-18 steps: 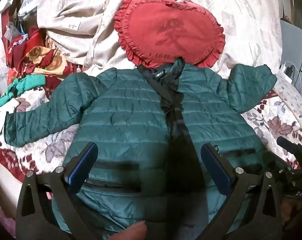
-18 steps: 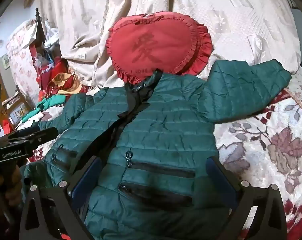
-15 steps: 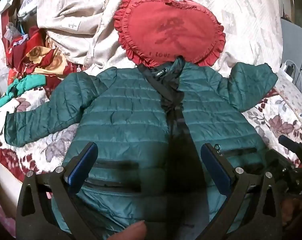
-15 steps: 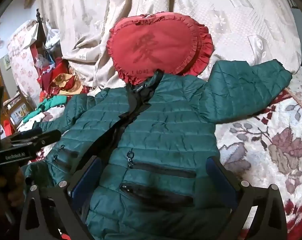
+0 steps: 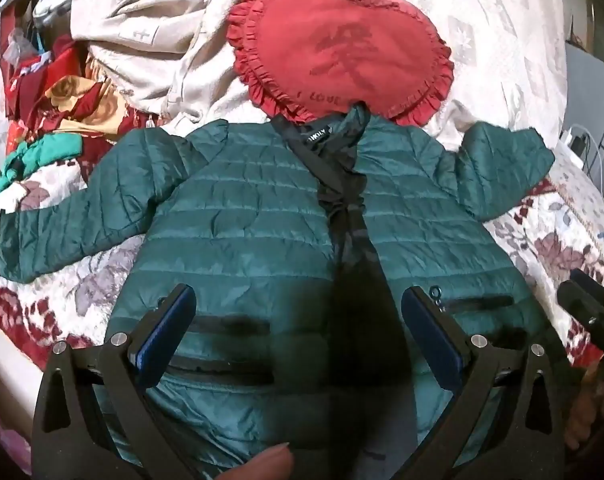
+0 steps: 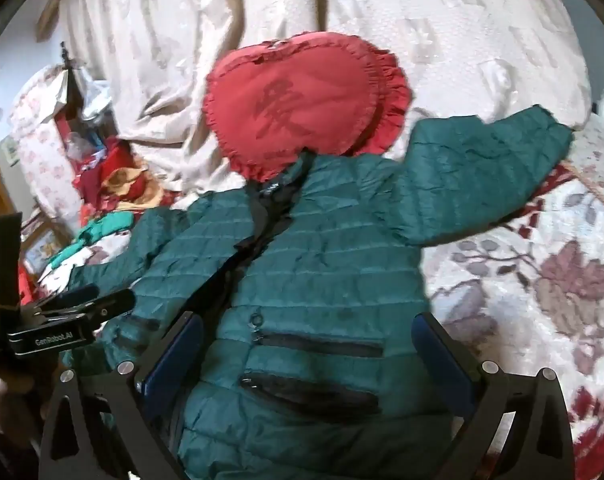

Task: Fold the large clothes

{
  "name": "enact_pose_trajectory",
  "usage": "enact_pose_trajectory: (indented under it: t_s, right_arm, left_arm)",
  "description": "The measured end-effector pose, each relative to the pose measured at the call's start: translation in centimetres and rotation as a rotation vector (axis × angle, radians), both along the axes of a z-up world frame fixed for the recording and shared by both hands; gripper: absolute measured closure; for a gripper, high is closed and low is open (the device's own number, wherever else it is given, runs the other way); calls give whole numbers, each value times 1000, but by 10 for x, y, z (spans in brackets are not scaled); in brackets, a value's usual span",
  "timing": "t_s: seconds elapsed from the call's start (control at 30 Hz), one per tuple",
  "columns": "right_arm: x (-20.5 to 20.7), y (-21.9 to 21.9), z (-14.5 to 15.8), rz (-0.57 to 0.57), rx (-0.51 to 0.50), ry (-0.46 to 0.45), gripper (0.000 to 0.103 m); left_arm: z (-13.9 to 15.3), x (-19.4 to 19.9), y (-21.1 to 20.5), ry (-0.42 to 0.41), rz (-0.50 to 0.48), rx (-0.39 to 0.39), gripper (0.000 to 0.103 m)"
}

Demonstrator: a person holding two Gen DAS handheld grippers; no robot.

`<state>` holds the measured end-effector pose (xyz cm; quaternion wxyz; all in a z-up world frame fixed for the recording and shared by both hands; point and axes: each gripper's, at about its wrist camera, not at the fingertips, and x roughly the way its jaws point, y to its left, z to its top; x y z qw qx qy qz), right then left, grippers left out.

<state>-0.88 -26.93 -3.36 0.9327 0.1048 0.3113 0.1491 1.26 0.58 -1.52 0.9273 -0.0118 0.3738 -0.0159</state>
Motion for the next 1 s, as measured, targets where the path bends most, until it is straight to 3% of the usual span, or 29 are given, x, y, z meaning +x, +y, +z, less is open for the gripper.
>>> enact_pose_trajectory:
  t_s: [0.13, 0.23, 0.33, 0.4, 0.5, 0.6, 0.67, 0.83, 1.0]
  right_arm:
    - [0, 2, 28, -25, -28, -14, 0]
    - [8, 10, 45, 18, -30, -51, 0]
    - [24, 22, 48, 7, -177, -104, 0]
    - [41, 24, 40, -6, -261, -92, 0]
    - [68, 11, 13, -34, -202, -2, 0]
    - [87, 0, -11, -83, -159, 144, 3]
    - [87, -5, -14, -70, -113, 152, 3]
    - [87, -2, -17, -41, -91, 152, 3]
    - [85, 0, -16, -38, -93, 150, 3]
  left_arm:
    - [3, 10, 10, -19, -4, 18, 0]
    - [7, 29, 20, -14, -17, 22, 0]
    - [14, 55, 32, -23, -19, 28, 0]
    - [13, 76, 36, -55, -16, 68, 0]
    - [-6, 92, 38, -55, -24, 108, 0]
    - [-43, 95, 41, 22, -2, 70, 0]
    - [-53, 99, 35, 81, 13, 73, 0]
    - [-54, 88, 15, -1, -57, 112, 0]
    - [-60, 89, 6, 10, -68, 115, 0]
